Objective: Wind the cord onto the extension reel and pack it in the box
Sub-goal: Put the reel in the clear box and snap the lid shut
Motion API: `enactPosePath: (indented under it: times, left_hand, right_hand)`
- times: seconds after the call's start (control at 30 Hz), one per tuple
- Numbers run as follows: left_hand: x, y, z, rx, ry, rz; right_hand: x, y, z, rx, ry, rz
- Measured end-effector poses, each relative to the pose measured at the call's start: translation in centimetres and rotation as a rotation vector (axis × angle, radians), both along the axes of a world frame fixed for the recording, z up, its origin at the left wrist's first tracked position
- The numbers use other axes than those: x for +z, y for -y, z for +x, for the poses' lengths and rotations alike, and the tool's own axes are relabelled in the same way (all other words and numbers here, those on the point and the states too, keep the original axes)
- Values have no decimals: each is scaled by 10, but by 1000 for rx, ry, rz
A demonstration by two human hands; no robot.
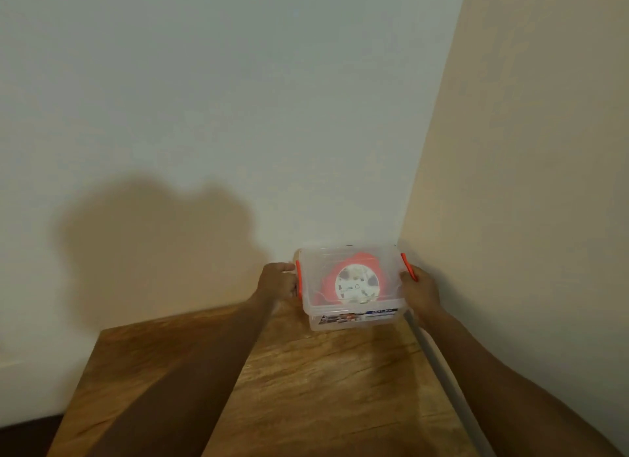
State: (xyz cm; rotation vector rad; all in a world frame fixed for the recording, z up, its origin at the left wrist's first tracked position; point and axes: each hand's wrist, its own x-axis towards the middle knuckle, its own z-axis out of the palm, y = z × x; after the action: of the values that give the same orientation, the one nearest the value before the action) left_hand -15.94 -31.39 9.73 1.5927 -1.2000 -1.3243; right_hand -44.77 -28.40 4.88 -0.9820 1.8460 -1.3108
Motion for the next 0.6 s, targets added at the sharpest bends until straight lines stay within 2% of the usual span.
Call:
enactPosePath:
  times: [0.13,0.27,0.37,0.6]
  left_hand:
    - [-10,18,-26,-6,73,8]
    - [-34,19,-46,-40,257,34]
    - [-46,17,-53,-59,327,62]
    - [-59,18,-56,-92,389,16]
  right_hand:
    - [-5,16,-21,-10,-7,20]
    - [-21,23,-29,42,-37,69]
    - [-31,27,-29,57,-81,77]
    - [-39,30,-26,81,-169,28]
